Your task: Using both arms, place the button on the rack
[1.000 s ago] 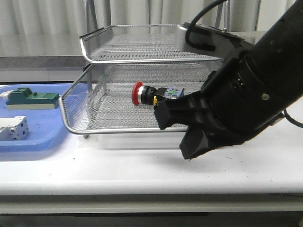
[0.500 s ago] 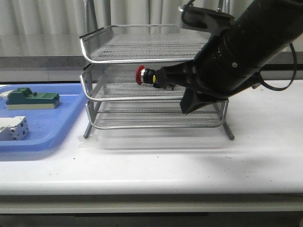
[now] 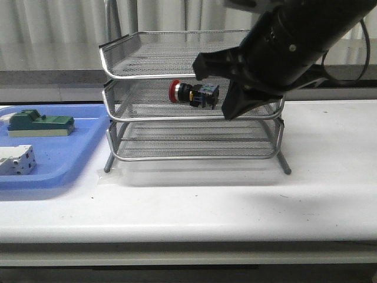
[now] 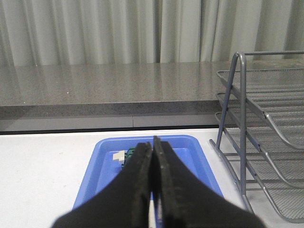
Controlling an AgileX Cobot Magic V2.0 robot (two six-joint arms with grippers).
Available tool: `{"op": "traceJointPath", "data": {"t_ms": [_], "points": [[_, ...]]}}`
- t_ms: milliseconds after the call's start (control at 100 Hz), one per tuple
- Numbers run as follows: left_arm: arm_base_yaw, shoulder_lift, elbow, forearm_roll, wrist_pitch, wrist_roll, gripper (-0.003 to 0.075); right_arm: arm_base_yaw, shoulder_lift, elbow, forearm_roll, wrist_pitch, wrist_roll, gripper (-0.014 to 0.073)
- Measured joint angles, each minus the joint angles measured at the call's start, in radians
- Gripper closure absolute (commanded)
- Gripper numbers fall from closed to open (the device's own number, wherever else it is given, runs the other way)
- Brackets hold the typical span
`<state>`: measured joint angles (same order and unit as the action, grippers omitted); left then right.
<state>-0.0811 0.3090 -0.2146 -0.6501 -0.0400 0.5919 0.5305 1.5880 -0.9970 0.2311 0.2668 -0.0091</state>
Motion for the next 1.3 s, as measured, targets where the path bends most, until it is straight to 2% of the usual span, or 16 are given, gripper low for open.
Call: {"op": "traceJointPath", "data": {"t_ms": [280, 580, 820, 1120, 1300], "points": [[0.000, 0.000, 0.000, 0.000, 0.000, 0.000, 0.0741, -0.028, -0.183, 0.042, -0.051, 0.038, 0.000, 0.0651], [0.000, 0.000, 0.000, 0.000, 0.000, 0.000, 0.0741, -0.220, -0.446, 0.199, -0.082, 0.087, 0.000, 0.0651], [0.000, 0.000, 0.000, 0.000, 0.000, 0.000, 0.0741, -0.341, -0.736, 0.360, -0.104, 0.096, 0.000, 0.0651], [0.000, 0.000, 0.000, 0.000, 0.000, 0.000, 0.0741, -0.361, -1.127, 0.554, -0.149, 0.104, 0.000, 0.0651], [0.000, 0.000, 0.000, 0.000, 0.000, 0.000, 0.0741, -0.361, -1.285, 0.626, -0.165, 0.108, 0.000, 0.0651]]}}
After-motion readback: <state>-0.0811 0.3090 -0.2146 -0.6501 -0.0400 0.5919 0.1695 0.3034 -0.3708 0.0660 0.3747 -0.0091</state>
